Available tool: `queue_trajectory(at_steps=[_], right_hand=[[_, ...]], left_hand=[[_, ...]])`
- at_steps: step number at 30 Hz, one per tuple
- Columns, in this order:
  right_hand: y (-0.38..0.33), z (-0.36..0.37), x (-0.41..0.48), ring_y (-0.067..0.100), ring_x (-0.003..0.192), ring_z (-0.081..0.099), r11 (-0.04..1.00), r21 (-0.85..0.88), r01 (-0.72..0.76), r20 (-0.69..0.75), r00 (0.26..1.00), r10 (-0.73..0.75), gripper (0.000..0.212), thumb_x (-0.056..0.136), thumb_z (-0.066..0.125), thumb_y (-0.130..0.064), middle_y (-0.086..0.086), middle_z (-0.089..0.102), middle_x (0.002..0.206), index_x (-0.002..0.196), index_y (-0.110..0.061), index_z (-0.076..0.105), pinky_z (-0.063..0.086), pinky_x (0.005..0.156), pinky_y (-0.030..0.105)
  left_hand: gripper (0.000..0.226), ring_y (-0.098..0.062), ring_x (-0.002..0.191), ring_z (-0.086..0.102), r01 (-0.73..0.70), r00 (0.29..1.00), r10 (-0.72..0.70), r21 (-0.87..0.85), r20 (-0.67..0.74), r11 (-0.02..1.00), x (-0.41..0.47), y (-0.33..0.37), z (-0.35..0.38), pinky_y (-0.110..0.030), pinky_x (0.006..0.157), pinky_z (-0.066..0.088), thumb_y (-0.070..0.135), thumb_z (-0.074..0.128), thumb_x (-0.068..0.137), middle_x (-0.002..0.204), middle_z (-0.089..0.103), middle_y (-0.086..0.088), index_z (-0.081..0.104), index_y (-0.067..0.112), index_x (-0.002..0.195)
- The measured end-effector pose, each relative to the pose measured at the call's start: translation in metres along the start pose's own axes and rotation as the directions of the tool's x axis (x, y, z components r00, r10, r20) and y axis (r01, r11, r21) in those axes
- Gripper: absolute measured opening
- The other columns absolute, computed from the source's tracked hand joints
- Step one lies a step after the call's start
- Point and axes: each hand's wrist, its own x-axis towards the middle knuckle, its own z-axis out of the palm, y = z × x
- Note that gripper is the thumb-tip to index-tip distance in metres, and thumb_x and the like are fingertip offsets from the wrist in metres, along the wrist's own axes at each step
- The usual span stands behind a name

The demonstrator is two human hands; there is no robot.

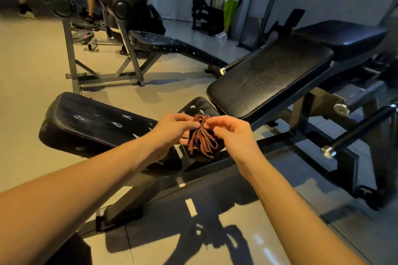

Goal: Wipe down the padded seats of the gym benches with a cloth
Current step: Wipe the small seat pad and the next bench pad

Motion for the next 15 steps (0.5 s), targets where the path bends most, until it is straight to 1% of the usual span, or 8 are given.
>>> queue_trajectory(at_steps=[1, 3, 5, 7, 9, 11, 13, 15], right_hand=[[-0.003, 0.000, 0.000, 0.001, 0.096, 0.070, 1.000, -0.015, 0.018, 0.006, 1.000, -0.018, 0.026, 0.097, 0.059, -0.001, -0.007, 0.076, 0.102, 0.103, -0.017, 0.077, 0.055, 0.074, 0.014], [-0.006, -0.002, 0.001, 0.004, 0.093, 0.071, 0.994, -0.081, 0.075, -0.079, 0.994, -0.081, 0.018, 0.093, 0.067, -0.004, -0.005, 0.075, 0.098, 0.102, -0.016, 0.076, 0.056, 0.076, 0.018], [-0.007, -0.006, 0.003, 0.008, 0.092, 0.068, 0.987, -0.154, 0.040, -0.181, 0.981, -0.068, 0.015, 0.090, 0.075, -0.016, -0.003, 0.072, 0.097, 0.105, -0.016, 0.073, 0.054, 0.076, 0.020], [-0.007, -0.009, 0.006, 0.010, 0.091, 0.066, 0.985, -0.086, -0.146, -0.107, 0.985, 0.137, 0.026, 0.091, 0.075, -0.032, -0.002, 0.071, 0.097, 0.109, -0.013, 0.071, 0.050, 0.069, 0.018], [-0.003, -0.009, 0.009, 0.012, 0.087, 0.069, 0.933, 0.012, -0.359, 0.061, 0.932, 0.358, 0.033, 0.092, 0.072, -0.041, -0.003, 0.075, 0.094, 0.110, -0.013, 0.073, 0.050, 0.072, 0.024], [0.005, -0.007, 0.016, 0.018, 0.091, 0.073, 0.899, 0.067, -0.432, 0.125, 0.898, 0.422, 0.033, 0.090, 0.074, -0.041, 0.000, 0.079, 0.096, 0.109, -0.015, 0.074, 0.052, 0.083, 0.034], [0.009, -0.003, 0.024, 0.020, 0.095, 0.072, 0.894, 0.081, -0.440, 0.121, 0.895, 0.429, 0.030, 0.088, 0.077, -0.035, 0.003, 0.078, 0.098, 0.107, -0.012, 0.073, 0.053, 0.083, 0.035], [0.012, 0.001, 0.031, 0.020, 0.096, 0.070, 0.896, 0.060, -0.440, 0.124, 0.894, 0.431, 0.030, 0.088, 0.078, -0.028, 0.007, 0.077, 0.102, 0.109, -0.008, 0.071, 0.052, 0.080, 0.033]], left_hand=[[0.016, -0.012, 0.077, 0.075, 0.003, 1.000, -0.003, -0.012, -0.002, 1.000, 0.000, 0.001, -0.001, -0.020, 0.058, 0.054, 0.016, 0.063, 0.099, 0.089, 0.078, -0.004, 0.072, 0.009, 0.108], [0.014, -0.010, 0.073, 0.073, -0.004, 1.000, 0.003, -0.053, -0.002, 0.999, -0.002, 0.005, -0.001, -0.020, 0.056, 0.053, 0.014, 0.060, 0.099, 0.086, 0.076, -0.005, 0.071, 0.009, 0.106], [0.013, -0.009, 0.072, 0.072, -0.018, 1.000, 0.017, -0.107, -0.010, 0.994, -0.001, 0.009, 0.002, -0.020, 0.056, 0.053, 0.013, 0.058, 0.100, 0.086, 0.075, -0.004, 0.070, 0.009, 0.104], [0.014, -0.012, 0.077, 0.072, -0.019, 1.000, 0.014, -0.169, -0.027, 0.985, 0.001, 0.011, 0.005, -0.024, 0.063, 0.054, 0.013, 0.056, 0.100, 0.090, 0.075, -0.005, 0.069, 0.009, 0.104], [0.018, -0.018, 0.083, 0.071, -0.008, 0.998, -0.004, -0.199, -0.059, 0.980, 0.004, 0.009, 0.012, -0.030, 0.072, 0.055, 0.013, 0.053, 0.100, 0.095, 0.074, -0.010, 0.069, 0.008, 0.106], [0.022, -0.022, 0.082, 0.068, 0.026, 0.991, -0.053, -0.217, -0.120, 0.976, 0.008, 0.006, 0.021, -0.034, 0.076, 0.053, 0.015, 0.050, 0.100, 0.093, 0.072, -0.012, 0.070, 0.007, 0.105], [0.028, -0.023, 0.081, 0.070, 0.061, 0.984, -0.100, -0.251, -0.147, 0.966, 0.012, 0.004, 0.026, -0.034, 0.078, 0.054, 0.024, 0.051, 0.101, 0.092, 0.073, -0.011, 0.072, 0.006, 0.105], [0.040, -0.024, 0.095, 0.074, 0.089, 0.990, -0.112, -0.223, -0.091, 0.971, 0.016, 0.001, 0.029, -0.035, 0.087, 0.056, 0.038, 0.056, 0.099, 0.104, 0.077, -0.010, 0.074, 0.005, 0.112]])
